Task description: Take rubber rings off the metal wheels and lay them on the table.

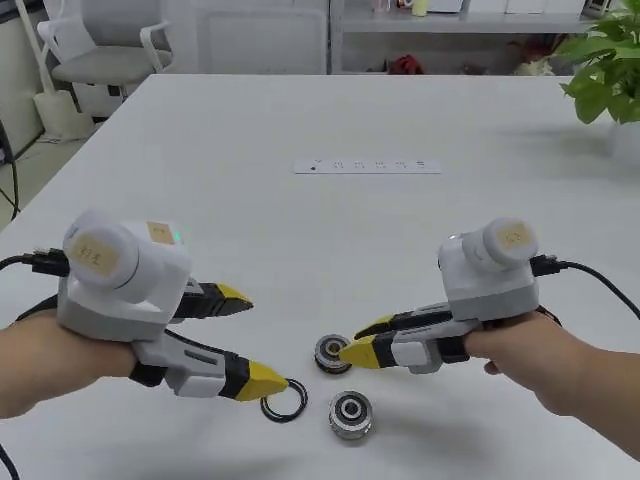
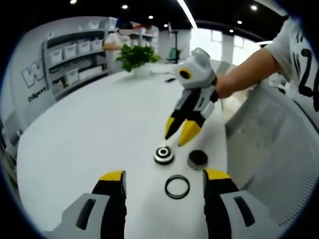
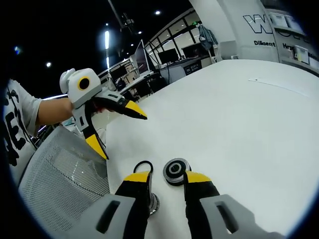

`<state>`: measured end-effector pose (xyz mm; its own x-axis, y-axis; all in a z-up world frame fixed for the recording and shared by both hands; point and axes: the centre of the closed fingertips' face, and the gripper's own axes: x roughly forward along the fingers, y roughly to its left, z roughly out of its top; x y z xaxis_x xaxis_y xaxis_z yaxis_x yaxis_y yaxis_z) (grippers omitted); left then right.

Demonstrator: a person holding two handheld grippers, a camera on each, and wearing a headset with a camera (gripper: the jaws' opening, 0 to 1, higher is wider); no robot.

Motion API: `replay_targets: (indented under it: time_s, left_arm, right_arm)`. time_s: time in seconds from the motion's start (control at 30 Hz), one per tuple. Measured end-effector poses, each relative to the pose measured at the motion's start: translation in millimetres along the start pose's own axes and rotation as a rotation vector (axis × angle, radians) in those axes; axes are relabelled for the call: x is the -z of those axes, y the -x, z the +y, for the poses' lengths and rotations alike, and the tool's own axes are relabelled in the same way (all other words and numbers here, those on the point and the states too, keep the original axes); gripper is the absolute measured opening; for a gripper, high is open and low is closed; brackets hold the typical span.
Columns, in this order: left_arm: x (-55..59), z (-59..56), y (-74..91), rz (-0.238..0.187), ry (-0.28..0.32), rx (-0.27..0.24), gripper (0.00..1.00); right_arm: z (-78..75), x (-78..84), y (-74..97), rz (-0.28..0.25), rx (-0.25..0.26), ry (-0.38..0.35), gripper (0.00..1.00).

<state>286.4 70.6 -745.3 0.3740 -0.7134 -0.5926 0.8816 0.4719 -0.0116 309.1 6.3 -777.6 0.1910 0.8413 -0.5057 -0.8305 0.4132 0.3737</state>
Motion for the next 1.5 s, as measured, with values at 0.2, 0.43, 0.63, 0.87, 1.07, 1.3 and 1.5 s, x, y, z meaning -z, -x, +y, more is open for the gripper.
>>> replay_targets:
  time_s: [0.2,0.43,0.63,0.87,1.07,1.3,1.5]
  left_arm:
    - [0.5,2.6,-9.0,0.015,-0.011,0.011,0.61]
    - [-1.4,3.9,-20.1,0.022,-0.018,0.025,0.59]
    - [-1.0,1.9,-29.6,0.033,-0.024,0.037,0.56]
    - [1.2,4.3,-38.6,0.038,-0.015,0.045,0.53]
    - [0.1,3.8,-45.8,0.038,-0.013,0.049,0.5]
    - [2.8,2.8,-53.6,0.046,-0.02,0.053,0.46]
    - [1.5,0.4,-60.7,0.037,-0.004,0.059,0.42]
  right_arm:
    - [-8.2,7.3,-1.0,0.024,0.026,0.038,0.23]
    - [-11.8,12.9,-3.8,0.043,0.038,0.112,0.23]
    - [-12.6,17.3,-7.2,0.057,0.038,0.164,0.23]
    - [-13.8,21.9,-10.7,0.066,0.038,0.193,0.22]
    - [-14.3,23.5,-13.6,0.069,0.037,0.209,0.2]
    - [-14.5,24.4,-16.7,0.062,0.036,0.208,0.18]
    - [-14.2,22.8,-16.8,0.052,0.039,0.204,0.16]
